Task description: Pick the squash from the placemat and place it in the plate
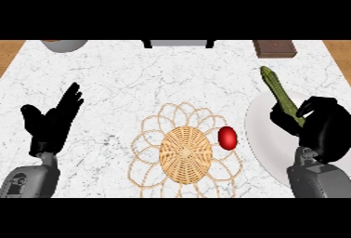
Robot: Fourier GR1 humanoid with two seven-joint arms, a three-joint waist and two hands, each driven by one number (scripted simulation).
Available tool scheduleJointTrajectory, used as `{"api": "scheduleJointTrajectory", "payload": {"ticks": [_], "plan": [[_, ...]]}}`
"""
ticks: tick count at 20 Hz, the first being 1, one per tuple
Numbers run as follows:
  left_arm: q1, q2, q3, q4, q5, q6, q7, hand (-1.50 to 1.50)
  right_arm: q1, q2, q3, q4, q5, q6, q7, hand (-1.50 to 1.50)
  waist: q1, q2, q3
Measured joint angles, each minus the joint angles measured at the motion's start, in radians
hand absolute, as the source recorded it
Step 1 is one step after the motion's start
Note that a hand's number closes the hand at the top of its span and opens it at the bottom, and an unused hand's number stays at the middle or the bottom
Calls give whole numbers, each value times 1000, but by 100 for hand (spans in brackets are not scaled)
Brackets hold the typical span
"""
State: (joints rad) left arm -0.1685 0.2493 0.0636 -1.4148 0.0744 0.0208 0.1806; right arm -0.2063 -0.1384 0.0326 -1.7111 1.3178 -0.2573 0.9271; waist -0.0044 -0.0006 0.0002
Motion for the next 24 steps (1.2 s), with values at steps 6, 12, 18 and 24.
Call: {"api": "scheduleJointTrajectory", "payload": {"ticks": [6,12,18,24], "plan": [[27,-12,-4,-16,-6,-3,-16,0,86,-22,-104,37,-252,5,-120,-150,1,0,1],[4,-18,4,17,-19,-7,-23,0,129,-75,-160,78,-406,-24,-325,-150,1,1,1],[1,-25,1,1,-30,5,-8,0,128,-48,-129,-41,-458,-143,-480,-150,0,-2,1],[-11,-26,7,5,-26,0,6,0,133,19,-129,-207,-583,-169,-479,-150,-3,-2,0]]}}
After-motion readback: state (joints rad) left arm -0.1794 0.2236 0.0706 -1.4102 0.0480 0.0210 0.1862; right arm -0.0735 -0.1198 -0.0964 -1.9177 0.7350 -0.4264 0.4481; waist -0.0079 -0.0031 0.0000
